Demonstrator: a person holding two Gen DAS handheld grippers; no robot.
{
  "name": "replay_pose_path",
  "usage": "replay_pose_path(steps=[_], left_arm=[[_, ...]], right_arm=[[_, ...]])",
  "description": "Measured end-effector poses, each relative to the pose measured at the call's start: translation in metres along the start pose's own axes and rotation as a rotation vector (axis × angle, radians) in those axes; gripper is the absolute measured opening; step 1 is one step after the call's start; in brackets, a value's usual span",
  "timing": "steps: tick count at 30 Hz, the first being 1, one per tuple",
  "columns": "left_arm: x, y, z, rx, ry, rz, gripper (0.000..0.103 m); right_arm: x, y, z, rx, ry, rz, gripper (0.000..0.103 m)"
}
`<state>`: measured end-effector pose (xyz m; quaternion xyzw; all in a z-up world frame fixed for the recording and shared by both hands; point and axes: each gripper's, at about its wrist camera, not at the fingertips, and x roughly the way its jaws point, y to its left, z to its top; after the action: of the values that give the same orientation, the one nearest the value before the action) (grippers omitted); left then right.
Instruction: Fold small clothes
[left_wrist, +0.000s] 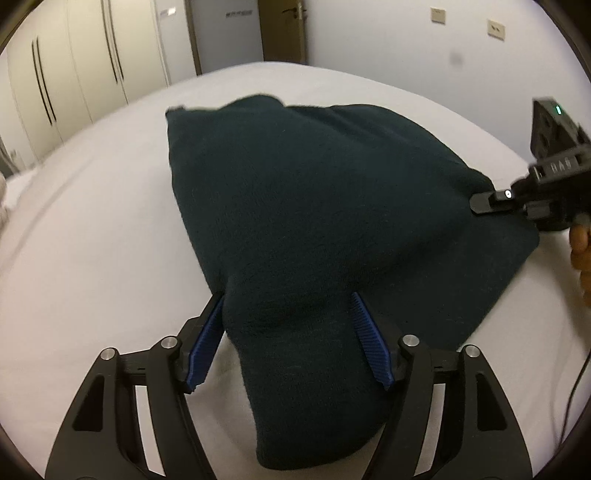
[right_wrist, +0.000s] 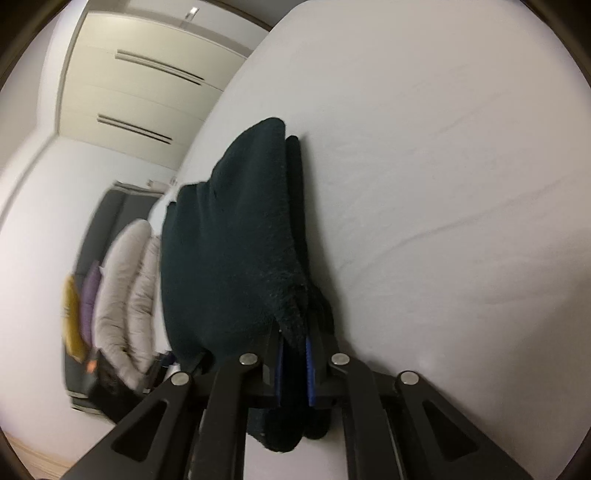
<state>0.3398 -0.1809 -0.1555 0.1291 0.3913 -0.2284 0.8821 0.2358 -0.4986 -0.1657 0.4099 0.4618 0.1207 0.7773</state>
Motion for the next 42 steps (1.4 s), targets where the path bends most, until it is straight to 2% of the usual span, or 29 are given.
replay_pose_path(steps=[2, 3, 4, 5, 7, 10, 12, 14, 15, 17, 18, 19, 20, 22, 25, 28, 30, 32, 34, 37, 40, 41, 42], left_arm=[[0.003, 0.010, 0.002, -0.012, 0.006, -0.024, 0.069], [-0.003, 0.013, 0.003, -0.014, -0.005, -0.025, 0.068], [-0.012, 0.016, 0.004, -0.019, -0.025, -0.016, 0.068], [-0.022, 0.020, 0.005, -0.021, -0.054, -0.003, 0.068], [-0.037, 0.027, 0.011, -0.017, -0.113, 0.009, 0.068], [-0.034, 0.037, 0.028, 0.001, -0.140, 0.048, 0.068], [-0.017, 0.042, 0.041, 0.018, -0.134, 0.082, 0.068], [0.006, 0.046, 0.052, 0.024, -0.101, 0.106, 0.068], [0.018, 0.048, 0.056, 0.021, -0.076, 0.103, 0.068], [0.053, 0.049, 0.069, 0.017, 0.003, 0.101, 0.068], [0.062, 0.049, 0.072, 0.012, 0.017, 0.104, 0.069], [0.068, 0.052, 0.074, 0.002, 0.031, 0.106, 0.070], [0.070, 0.054, 0.076, -0.007, 0.039, 0.104, 0.070], [0.077, 0.057, 0.079, -0.001, 0.044, 0.107, 0.070], [0.085, 0.063, 0.082, -0.006, 0.047, 0.107, 0.070], [0.090, 0.069, 0.085, -0.017, 0.052, 0.102, 0.070], [0.095, 0.072, 0.088, -0.016, 0.052, 0.103, 0.070], [0.090, 0.072, 0.087, -0.019, 0.054, 0.103, 0.070], [0.090, 0.072, 0.088, -0.017, 0.057, 0.106, 0.070], [0.091, 0.073, 0.090, -0.013, 0.060, 0.108, 0.070], [0.087, 0.074, 0.090, -0.019, 0.063, 0.100, 0.071], [0.086, 0.074, 0.090, -0.022, 0.064, 0.096, 0.071], [0.085, 0.075, 0.090, -0.029, 0.065, 0.091, 0.072]], right_arm=[[-0.005, 0.001, -0.003, 0.008, -0.006, 0.026, 0.011], [-0.011, 0.002, -0.006, 0.026, -0.015, 0.011, 0.013], [-0.019, 0.007, -0.008, 0.022, -0.037, -0.026, 0.037], [-0.032, 0.017, -0.013, -0.009, -0.087, -0.116, 0.047], [-0.045, 0.033, -0.020, -0.056, -0.150, -0.191, 0.045], [-0.053, 0.064, -0.027, -0.128, -0.182, -0.120, 0.037], [-0.042, 0.088, -0.032, -0.203, -0.165, -0.061, 0.037], [-0.021, 0.107, -0.038, -0.285, -0.117, -0.019, 0.037], [-0.010, 0.110, -0.041, -0.314, -0.097, -0.030, 0.037], [0.016, 0.103, -0.044, -0.326, -0.047, -0.105, 0.036], [0.026, 0.096, -0.045, -0.319, -0.034, -0.145, 0.029], [0.031, 0.087, -0.047, -0.316, -0.037, -0.177, 0.014], [0.031, 0.080, -0.049, -0.317, -0.052, -0.186, 0.006], [0.023, 0.068, -0.052, -0.292, -0.075, -0.158, 0.001], [0.005, 0.061, -0.053, -0.271, -0.106, -0.182, 0.000], [-0.017, 0.076, -0.047, -0.308, -0.152, -0.229, 0.008], [-0.022, 0.090, -0.037, -0.341, -0.184, -0.214, 0.016], [-0.018, 0.110, -0.023, -0.366, -0.199, -0.155, 0.023], [-0.006, 0.126, -0.012, -0.403, -0.196, -0.130, 0.025], [0.029, 0.132, 0.007, -0.418, -0.137, -0.109, 0.035], [0.067, 0.117, 0.024, -0.378, -0.077, -0.172, 0.034], [0.071, 0.110, 0.027, -0.372, -0.080, -0.198, 0.028], [0.071, 0.103, 0.031, -0.362, -0.085, -0.182, 0.023]])
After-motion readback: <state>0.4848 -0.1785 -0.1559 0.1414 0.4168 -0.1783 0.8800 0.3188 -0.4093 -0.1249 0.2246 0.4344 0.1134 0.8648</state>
